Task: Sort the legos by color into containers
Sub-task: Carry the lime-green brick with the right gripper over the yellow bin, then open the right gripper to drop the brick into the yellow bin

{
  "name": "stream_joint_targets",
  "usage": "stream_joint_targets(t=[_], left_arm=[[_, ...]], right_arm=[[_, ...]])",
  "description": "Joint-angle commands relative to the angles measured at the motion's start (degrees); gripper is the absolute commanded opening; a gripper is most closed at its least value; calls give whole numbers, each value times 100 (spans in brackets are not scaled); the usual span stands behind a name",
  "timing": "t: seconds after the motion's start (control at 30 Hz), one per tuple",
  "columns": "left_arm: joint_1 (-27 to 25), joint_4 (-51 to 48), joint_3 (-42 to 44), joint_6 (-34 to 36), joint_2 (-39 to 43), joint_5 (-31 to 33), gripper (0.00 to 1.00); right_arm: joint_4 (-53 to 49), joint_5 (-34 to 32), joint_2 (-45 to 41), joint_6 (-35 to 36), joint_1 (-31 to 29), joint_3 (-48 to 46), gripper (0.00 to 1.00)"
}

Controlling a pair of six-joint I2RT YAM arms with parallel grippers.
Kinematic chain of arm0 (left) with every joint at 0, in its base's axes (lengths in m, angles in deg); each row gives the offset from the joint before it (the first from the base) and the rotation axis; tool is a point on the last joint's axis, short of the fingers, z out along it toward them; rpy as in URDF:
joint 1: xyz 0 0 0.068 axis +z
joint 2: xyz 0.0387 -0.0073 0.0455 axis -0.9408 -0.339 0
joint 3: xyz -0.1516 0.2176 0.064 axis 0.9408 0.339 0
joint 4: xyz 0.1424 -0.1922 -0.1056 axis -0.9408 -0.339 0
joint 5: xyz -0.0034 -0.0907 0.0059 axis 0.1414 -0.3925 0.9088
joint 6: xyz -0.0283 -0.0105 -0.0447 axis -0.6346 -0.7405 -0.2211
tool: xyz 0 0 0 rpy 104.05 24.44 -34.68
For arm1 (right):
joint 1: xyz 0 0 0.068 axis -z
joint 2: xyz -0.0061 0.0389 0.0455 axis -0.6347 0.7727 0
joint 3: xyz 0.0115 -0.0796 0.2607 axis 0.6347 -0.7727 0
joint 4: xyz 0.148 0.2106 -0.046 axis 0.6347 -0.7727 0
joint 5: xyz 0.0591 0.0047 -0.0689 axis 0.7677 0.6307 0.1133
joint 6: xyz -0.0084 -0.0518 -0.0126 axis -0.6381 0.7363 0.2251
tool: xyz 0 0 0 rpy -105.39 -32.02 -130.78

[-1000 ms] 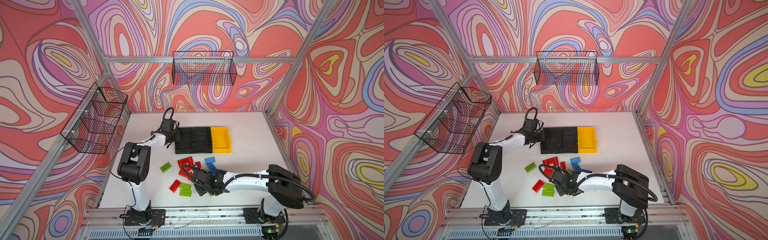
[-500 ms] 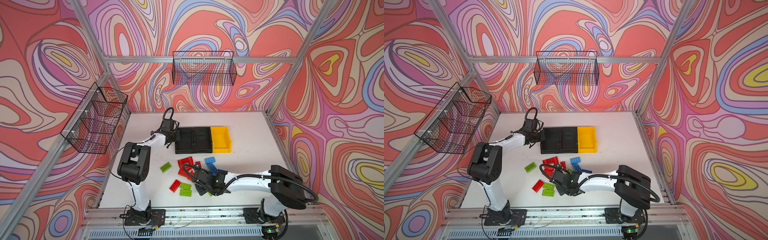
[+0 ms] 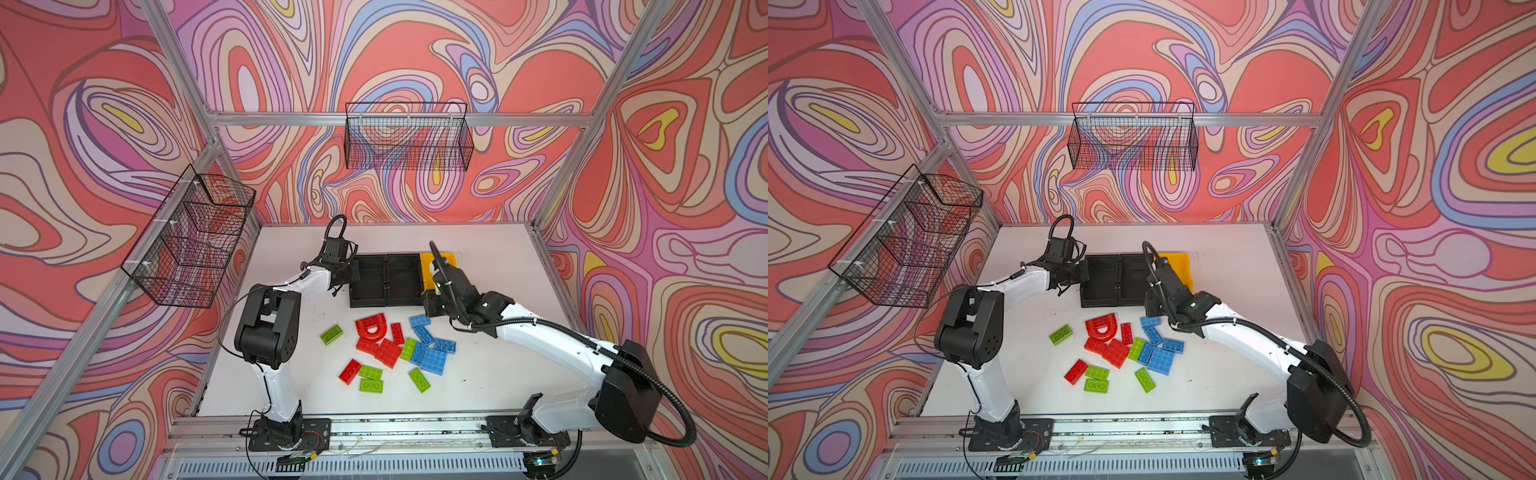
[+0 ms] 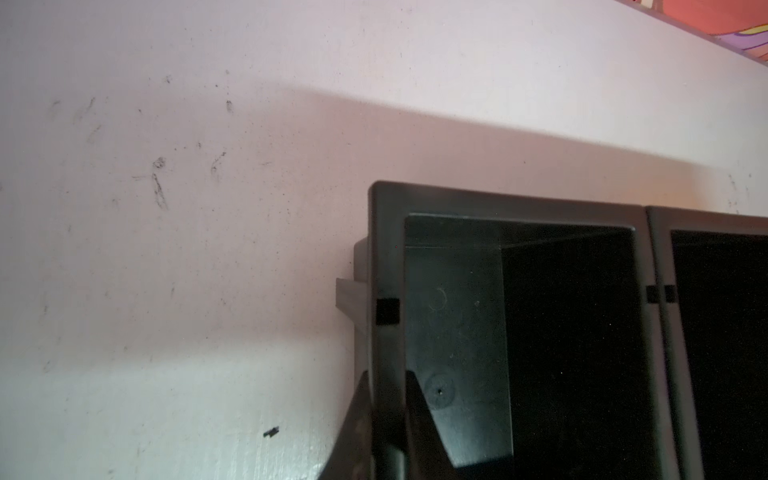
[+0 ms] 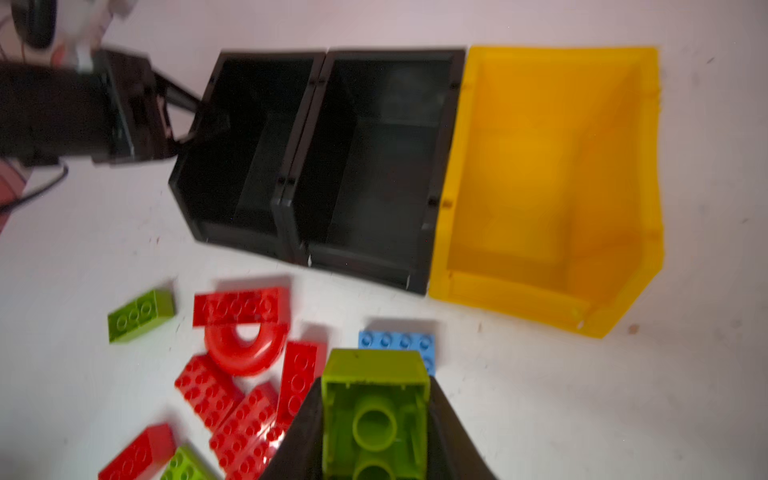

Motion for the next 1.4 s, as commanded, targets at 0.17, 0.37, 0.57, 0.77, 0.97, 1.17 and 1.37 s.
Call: stream_joint_targets(t=[0.17, 0.37, 0.57, 0.77, 0.97, 1.17, 1.37], left_arm=[[55, -255, -25, 9, 41, -44, 8], [55, -228, -38, -24, 34, -176, 8], [55, -182, -12, -15, 73, -185, 8], [46, -184, -54, -25, 88, -344, 8], [29, -188, -56, 15, 77, -427, 8], [30, -192, -73, 17, 48, -444, 8], [20, -187, -82, 12, 31, -451, 8]], right_arm=[[483, 570, 1459, 660, 1117, 892, 26], [619, 762, 2592, 872, 1428, 1572, 26], [798, 893, 3236, 900, 1552, 1866, 28], [985, 884, 3758, 780, 1561, 2150, 30], [1201, 1026, 4032, 547, 1561, 2229, 42], [1281, 1089, 3817, 508, 1587, 2169, 53], [857, 1177, 3089, 943, 1596, 2171, 54]])
